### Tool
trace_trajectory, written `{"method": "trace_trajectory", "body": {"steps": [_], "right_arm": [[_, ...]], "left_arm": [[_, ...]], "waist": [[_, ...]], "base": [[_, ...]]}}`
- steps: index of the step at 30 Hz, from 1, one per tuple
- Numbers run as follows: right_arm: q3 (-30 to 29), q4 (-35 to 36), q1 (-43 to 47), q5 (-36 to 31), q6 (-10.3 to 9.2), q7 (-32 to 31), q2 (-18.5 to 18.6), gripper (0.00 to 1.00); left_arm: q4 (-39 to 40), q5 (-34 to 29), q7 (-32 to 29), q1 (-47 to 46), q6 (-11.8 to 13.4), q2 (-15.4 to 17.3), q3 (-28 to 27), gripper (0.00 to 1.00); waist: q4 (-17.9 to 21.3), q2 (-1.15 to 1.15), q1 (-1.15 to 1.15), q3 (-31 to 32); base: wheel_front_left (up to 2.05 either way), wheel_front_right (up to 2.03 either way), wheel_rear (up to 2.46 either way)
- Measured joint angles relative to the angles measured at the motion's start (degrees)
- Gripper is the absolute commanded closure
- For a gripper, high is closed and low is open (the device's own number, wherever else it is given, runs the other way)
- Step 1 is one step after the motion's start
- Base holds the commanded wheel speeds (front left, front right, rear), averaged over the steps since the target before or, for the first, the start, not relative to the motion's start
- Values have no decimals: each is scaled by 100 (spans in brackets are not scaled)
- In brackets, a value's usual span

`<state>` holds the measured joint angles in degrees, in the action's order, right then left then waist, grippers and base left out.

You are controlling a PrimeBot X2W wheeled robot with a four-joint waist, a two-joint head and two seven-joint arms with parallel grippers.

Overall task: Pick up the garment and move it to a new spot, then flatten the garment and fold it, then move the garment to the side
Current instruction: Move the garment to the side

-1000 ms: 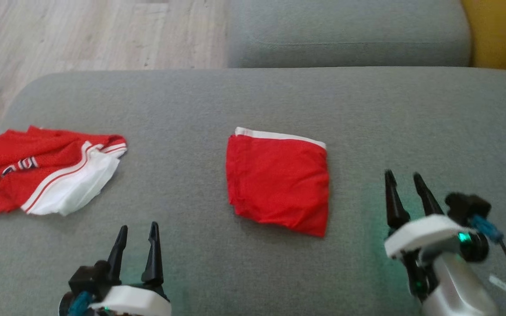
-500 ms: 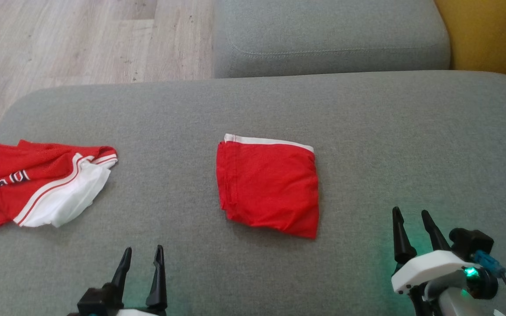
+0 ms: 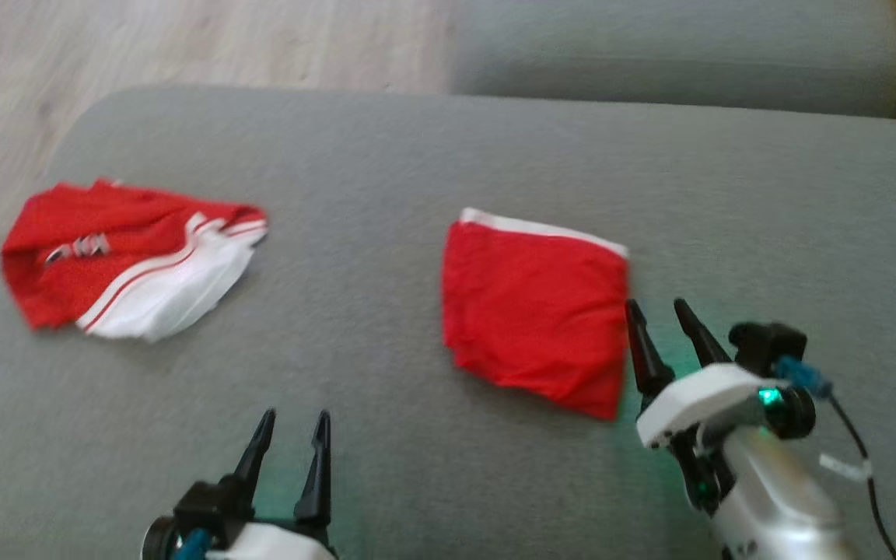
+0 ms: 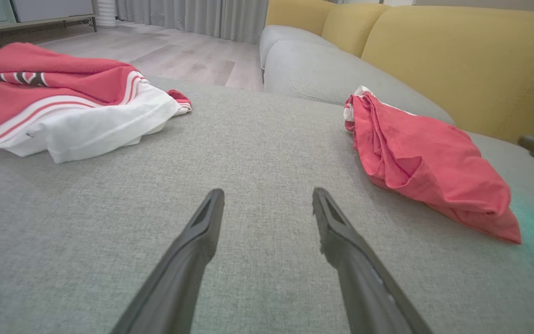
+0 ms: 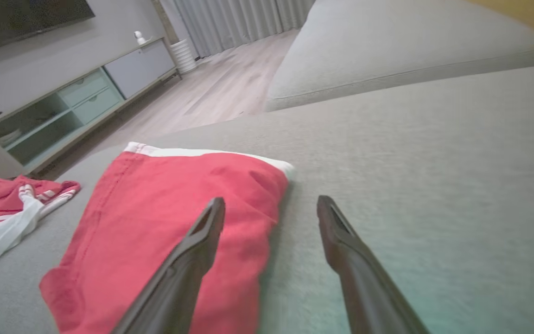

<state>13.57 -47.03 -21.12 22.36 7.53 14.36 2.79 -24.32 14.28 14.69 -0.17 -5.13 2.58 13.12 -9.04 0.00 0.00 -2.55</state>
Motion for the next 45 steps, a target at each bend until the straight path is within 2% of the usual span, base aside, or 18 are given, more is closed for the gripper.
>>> {"method": "trace_trajectory", "body": {"steps": [3,6,7,8,9,13,17,19,28,34,35,37,41,45], "right_arm": [[111,-558,-320,394,0,0,1,0],[218,-1055,-474,503,0,0,4,0],[248,-1189,-527,503,0,0,4,35],[257,-1251,-581,505,0,23,8,89],[256,-1276,-654,532,0,36,19,100],[207,-1103,-771,580,0,32,19,100],[155,-947,-695,587,0,27,19,100],[165,-811,-605,587,0,26,15,100],[664,-401,-361,721,0,26,22,100],[767,-163,-189,884,0,26,26,100],[768,-124,-136,887,0,26,25,100],[756,-58,-144,881,0,26,26,100],[583,31,-187,761,0,26,29,100],[394,-62,-426,472,0,26,29,100]], "left_arm": [[-49,145,0,-102,-1,0,54,0],[-111,145,0,-87,-1,2,47,0],[-123,145,0,-87,-1,2,41,0],[-122,145,0,-90,-2,2,33,0],[-118,145,0,-91,-1,1,21,0],[-114,134,0,-96,-24,5,-27,0],[-108,129,0,-94,-53,3,-37,0],[-90,112,0,-94,-78,7,-35,0],[10,25,0,-341,-152,9,18,0],[29,-13,0,-534,-196,7,75,0],[29,-14,0,-532,-196,8,135,0],[31,-15,0,-532,-197,7,155,0],[32,-74,0,-547,-202,5,165,0],[29,-74,1,-581,-204,8,162,0]], "waist": [[-253,0,0,-146],[-444,0,0,-308],[-487,0,1,-365],[-520,0,1,-418],[-540,0,0,-468],[-427,0,1,-566],[-181,0,1,-559],[64,0,1,-533],[1663,0,0,-461],[2782,0,0,-506],[3100,0,0,-525],[3376,0,0,-551],[3692,0,-1,-662],[3607,0,0,-804]], "base": [[0,0,0],[0,0,0],[0,0,0],[0,0,0],[0,0,0],[0,0,0],[0,0,0],[0,0,0],[0,0,0],[0,0,0],[0,0,0],[0,0,0],[0,0,0],[0,0,0]]}}
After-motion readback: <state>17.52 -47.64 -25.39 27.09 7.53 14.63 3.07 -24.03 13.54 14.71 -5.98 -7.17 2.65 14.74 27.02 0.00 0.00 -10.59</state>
